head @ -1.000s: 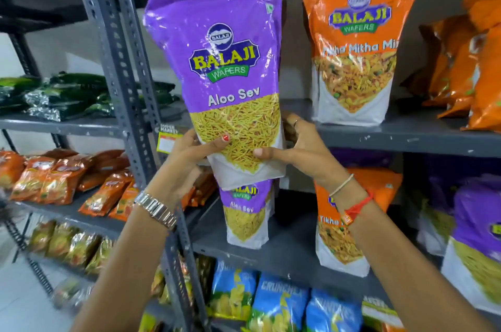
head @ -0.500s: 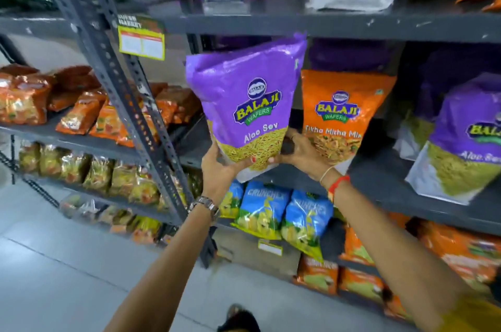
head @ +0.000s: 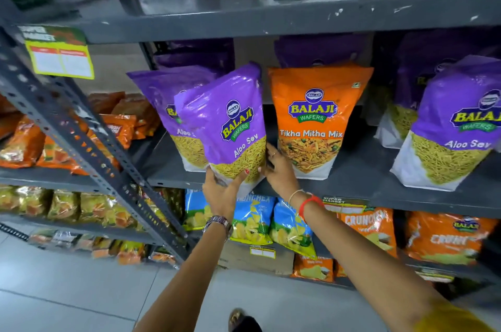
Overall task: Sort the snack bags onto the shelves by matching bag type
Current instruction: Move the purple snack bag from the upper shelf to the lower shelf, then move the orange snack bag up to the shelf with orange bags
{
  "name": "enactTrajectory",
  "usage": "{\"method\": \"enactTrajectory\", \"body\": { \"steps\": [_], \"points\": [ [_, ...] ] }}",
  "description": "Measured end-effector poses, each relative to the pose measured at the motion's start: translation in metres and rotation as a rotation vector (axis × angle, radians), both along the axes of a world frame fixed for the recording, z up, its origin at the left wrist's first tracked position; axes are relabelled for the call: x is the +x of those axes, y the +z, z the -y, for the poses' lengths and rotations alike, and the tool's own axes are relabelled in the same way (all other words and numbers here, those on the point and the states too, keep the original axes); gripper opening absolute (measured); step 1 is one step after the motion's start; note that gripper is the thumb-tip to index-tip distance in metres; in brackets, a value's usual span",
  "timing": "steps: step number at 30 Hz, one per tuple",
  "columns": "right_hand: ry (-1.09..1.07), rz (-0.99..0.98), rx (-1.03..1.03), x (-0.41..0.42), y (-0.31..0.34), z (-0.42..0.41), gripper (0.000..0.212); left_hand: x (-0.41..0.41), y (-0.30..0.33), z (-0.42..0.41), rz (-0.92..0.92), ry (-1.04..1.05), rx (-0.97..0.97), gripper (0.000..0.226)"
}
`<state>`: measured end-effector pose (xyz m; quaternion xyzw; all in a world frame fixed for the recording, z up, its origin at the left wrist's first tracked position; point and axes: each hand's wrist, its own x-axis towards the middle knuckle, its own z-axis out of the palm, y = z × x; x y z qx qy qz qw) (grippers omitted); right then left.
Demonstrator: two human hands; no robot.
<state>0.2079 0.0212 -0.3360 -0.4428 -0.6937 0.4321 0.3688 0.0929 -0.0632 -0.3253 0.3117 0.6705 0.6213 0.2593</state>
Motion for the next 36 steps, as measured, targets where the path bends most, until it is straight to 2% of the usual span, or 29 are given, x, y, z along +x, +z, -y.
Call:
{"method": "enactTrajectory", "body": {
  "steps": [5, 8, 10, 12, 13, 16, 18, 21, 23, 26, 36],
  "points": [
    [-0.2, -0.032, 0.102, 0.001, 0.002, 0.011, 0.051, 0.008, -0.006, -0.019, -0.067, 0.001, -0.038, 0.107],
    [-0.353, -0.154, 0.164, 0.014, 0.008, 0.03, 0.038, 0.015, -0.008, -0.023, -0.026, 0.045, 0.07, 0.098],
    [-0.554, -0.206, 0.268, 0.031, 0.006, 0.039, 0.033, 0.024, -0.008, -0.018, -0.077, 0.163, 0.149, 0.092],
    [-0.697, -0.204, 0.301, 0.05, 0.003, 0.04, 0.044, 0.04, -0.01, -0.012, -0.254, 0.298, 0.218, 0.08],
    [-0.734, -0.158, 0.306, 0.06, 0.001, 0.038, 0.056, 0.05, -0.009, -0.01, -0.315, 0.291, 0.263, 0.071],
    [-0.707, -0.019, 0.265, 0.086, -0.006, 0.023, 0.095, 0.082, -0.005, -0.016, -0.382, -0.036, 0.307, 0.046],
    [-0.607, -0.04, 0.136, 0.098, -0.011, 0.01, 0.113, 0.095, -0.005, -0.028, -0.33, -0.24, 0.257, 0.045],
    [-0.454, -0.157, -0.011, 0.111, -0.01, -0.005, 0.123, 0.105, -0.01, -0.043, -0.046, -0.356, 0.145, 0.068],
    [-0.378, -0.174, -0.047, 0.119, -0.008, -0.012, 0.108, 0.107, -0.008, -0.051, 0.024, -0.402, 0.057, 0.081],
    [-0.333, -0.105, -0.073, 0.123, -0.004, -0.015, 0.075, 0.106, -0.002, -0.066, 0.044, -0.433, 0.0, 0.082],
    [-0.422, -0.101, 0.006, 0.13, -0.004, 0.018, 0.061, 0.107, 0.004, -0.057, -0.043, -0.409, -0.023, 0.067]
  ]
}}
